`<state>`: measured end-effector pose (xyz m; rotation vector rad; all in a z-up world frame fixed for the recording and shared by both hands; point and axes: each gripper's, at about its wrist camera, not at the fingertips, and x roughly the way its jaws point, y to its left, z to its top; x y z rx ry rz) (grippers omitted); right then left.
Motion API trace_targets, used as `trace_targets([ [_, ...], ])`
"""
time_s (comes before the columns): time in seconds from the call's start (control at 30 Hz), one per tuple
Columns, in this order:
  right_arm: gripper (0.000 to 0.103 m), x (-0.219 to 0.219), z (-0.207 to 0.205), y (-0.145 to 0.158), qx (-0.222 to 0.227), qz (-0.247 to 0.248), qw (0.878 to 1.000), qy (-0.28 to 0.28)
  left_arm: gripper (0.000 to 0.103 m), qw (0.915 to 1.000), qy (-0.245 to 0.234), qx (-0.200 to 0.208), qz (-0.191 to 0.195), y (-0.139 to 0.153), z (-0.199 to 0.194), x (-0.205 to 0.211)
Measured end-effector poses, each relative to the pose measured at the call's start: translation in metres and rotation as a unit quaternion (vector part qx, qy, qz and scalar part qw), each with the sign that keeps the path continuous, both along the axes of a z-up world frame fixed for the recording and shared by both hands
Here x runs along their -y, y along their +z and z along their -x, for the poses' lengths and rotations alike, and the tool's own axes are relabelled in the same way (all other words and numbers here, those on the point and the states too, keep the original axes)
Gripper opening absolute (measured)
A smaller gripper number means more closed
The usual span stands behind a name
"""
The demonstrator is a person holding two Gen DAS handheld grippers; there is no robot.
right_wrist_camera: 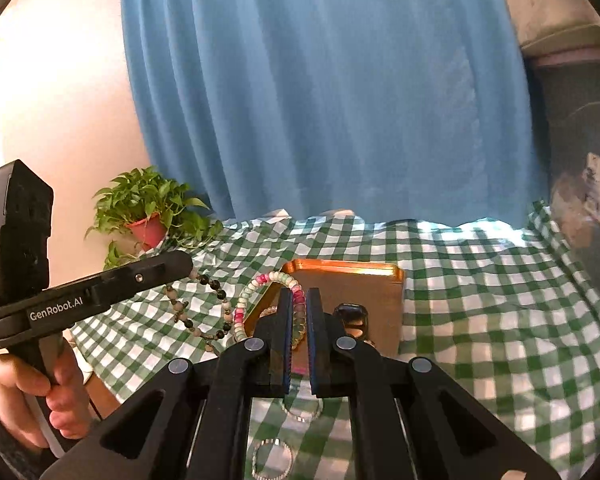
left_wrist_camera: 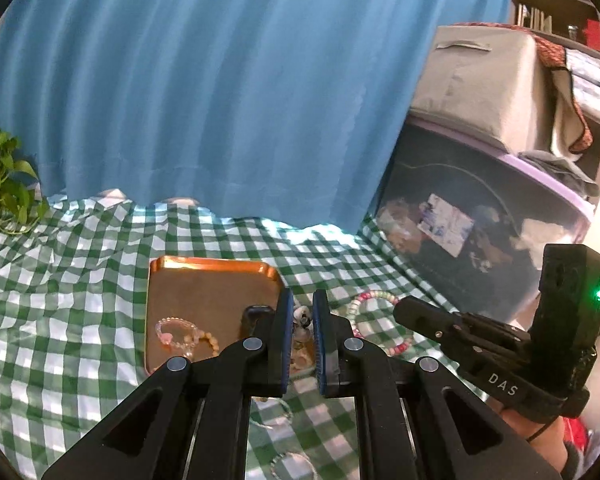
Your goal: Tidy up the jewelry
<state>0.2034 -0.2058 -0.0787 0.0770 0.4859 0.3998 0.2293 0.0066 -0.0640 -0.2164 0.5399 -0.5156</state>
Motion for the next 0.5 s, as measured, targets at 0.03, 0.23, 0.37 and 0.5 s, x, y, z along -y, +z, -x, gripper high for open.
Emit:
trace_targets([
  [0.03,0.006,-0.001,-0.007,-0.004,-0.003,-0.001,1.000,0.002,0.010,1.0000,0.000,-0.002,-0.001,-0.004,-0.007,0.000],
  [0.23,0.006,-0.006,-0.055,-0.027,-0.020,-0.008,1.000,0.006,0.010,1.0000,-0.001,-0.008,-0.001,-0.023,-0.050,-0.001],
  [0.37,0.006,-0.011,-0.081,-0.036,-0.023,0.003,1.000,0.009,0.010,0.9999,0.000,-0.007,0.010,-0.032,-0.075,-0.002],
  [0.5,0.006,-0.020,-0.105,-0.056,-0.042,0.009,0.999,0.010,0.010,0.9999,0.010,-0.009,0.002,-0.051,-0.097,-0.004],
])
